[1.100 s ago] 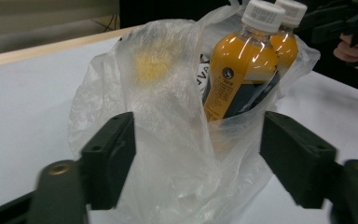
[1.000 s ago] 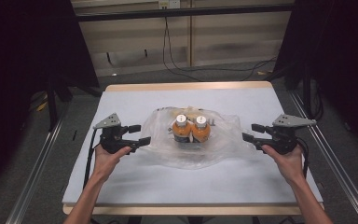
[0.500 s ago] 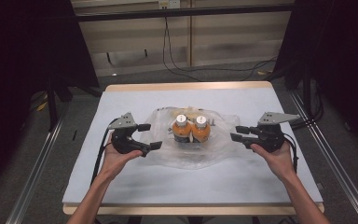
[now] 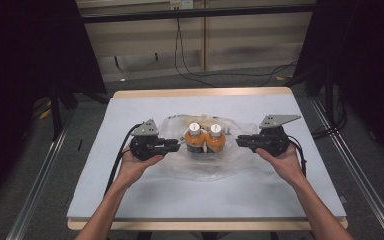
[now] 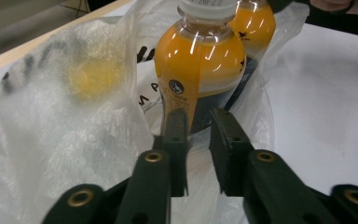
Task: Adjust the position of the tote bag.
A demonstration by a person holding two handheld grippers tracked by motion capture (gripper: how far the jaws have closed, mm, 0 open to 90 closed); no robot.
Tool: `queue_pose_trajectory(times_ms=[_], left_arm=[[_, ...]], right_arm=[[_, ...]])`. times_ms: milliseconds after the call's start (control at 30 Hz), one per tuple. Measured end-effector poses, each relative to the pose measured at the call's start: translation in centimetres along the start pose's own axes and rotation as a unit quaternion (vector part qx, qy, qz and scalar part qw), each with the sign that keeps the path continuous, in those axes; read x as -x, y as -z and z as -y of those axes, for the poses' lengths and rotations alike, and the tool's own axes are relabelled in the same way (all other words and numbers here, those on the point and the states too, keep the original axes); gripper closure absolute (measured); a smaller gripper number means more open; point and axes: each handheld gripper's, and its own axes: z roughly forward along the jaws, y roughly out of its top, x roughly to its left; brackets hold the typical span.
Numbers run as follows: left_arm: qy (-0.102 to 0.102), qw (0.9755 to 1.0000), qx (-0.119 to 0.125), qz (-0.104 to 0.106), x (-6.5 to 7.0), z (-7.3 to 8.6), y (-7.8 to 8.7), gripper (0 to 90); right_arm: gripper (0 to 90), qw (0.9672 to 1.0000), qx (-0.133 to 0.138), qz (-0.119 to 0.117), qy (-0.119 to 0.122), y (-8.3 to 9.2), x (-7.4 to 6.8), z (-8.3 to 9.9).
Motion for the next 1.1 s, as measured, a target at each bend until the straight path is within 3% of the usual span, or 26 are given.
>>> queue_pose_trajectory(times_ms=[67, 133, 233, 500, 633, 767, 867, 900, 933, 1100], left_arm=[[-0.007, 0.9999, -0.010, 0.000, 0.0, 0.0, -0.5, 88.0], [-0.009, 0.9998, -0.017, 0.002, 0.0, 0.1, -1.1, 90.0], [-0.003, 0.9997, -0.022, 0.006, -0.3, 0.2, -2.0, 90.0], [0.019, 0.9989, -0.040, -0.012, -2.0, 0.1, -3.4, 90.0], [0.016, 0.9981, -0.058, -0.007, -2.5, -0.6, -4.6, 90.0], [0.002, 0.9952, -0.097, -0.015, -2.9, -0.8, -5.9, 90.0], [0.008, 0.9945, -0.103, -0.014, -3.1, -0.6, -6.4, 90.0], [-0.003, 0.9922, -0.123, -0.016, -3.4, -0.3, -6.7, 90.0], [0.000, 0.9899, -0.141, -0.017, -3.7, 0.2, -7.3, 90.0], [0.024, 0.9891, -0.144, -0.020, -4.1, 0.9, -7.8, 90.0]], right_arm=[[90.0, 1.0000, -0.003, -0.005, 0.002, -0.6, 0.0, -0.3], [90.0, 0.9999, -0.011, -0.007, 0.004, -1.2, 0.1, -0.4], [90.0, 0.9997, -0.022, -0.007, 0.007, -1.9, 0.1, -0.5], [90.0, 0.9985, -0.054, -0.009, 0.007, -4.8, 0.7, -1.1], [90.0, 0.9982, -0.059, -0.015, 0.003, -5.7, 1.1, -1.3], [90.0, 0.9967, -0.080, -0.015, 0.002, -7.4, 1.4, -1.0], [90.0, 0.9957, -0.092, -0.015, 0.001, -7.9, 1.6, -0.8], [90.0, 0.9950, -0.100, -0.011, 0.002, -8.2, 1.7, -0.6], [90.0, 0.9933, -0.116, -0.008, 0.001, -8.8, 2.1, -0.2], [90.0, 0.9915, -0.130, -0.005, -0.005, -9.5, 2.5, 0.5]])
